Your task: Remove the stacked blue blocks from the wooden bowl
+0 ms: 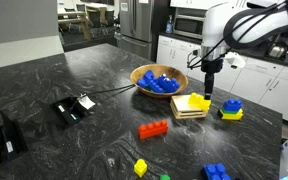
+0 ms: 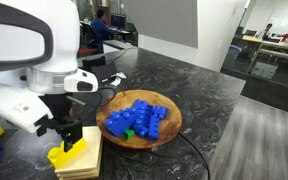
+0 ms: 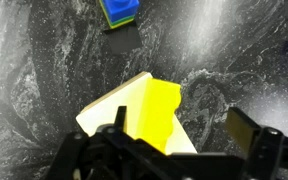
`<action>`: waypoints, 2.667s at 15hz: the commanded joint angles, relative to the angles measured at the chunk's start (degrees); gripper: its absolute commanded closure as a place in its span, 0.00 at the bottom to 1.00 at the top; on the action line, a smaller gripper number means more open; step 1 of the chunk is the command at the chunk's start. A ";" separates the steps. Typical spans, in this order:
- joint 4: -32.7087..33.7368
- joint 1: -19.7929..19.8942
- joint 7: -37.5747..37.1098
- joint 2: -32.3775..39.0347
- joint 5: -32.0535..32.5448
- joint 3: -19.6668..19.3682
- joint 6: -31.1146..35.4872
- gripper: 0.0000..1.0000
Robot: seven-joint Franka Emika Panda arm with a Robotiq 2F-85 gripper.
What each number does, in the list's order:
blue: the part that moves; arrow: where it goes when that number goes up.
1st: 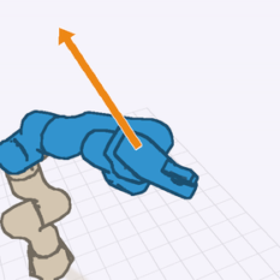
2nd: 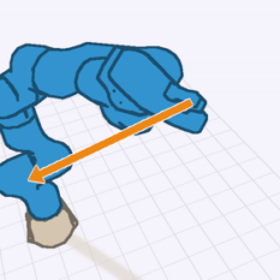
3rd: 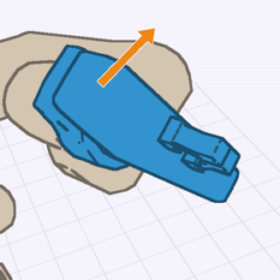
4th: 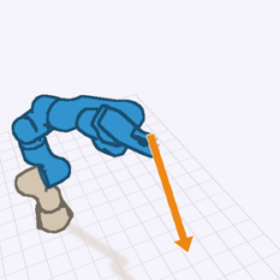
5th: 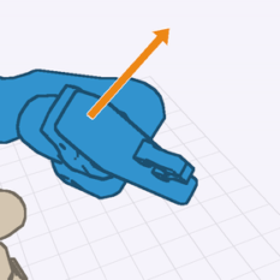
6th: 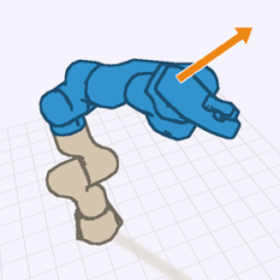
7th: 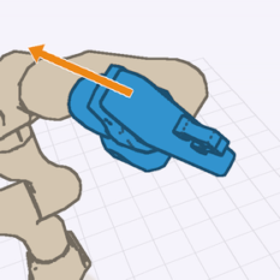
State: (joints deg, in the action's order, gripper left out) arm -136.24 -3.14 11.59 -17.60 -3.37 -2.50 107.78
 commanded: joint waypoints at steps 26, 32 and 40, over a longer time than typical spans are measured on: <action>28.44 3.50 -18.08 30.45 8.14 -0.19 11.98 0.00; 29.70 4.14 -16.81 32.02 6.54 -0.19 11.98 0.45; 31.98 4.69 -13.58 30.83 4.41 0.14 9.95 0.91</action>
State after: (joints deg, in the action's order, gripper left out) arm -105.67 0.67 -4.59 13.82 2.71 -2.92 120.22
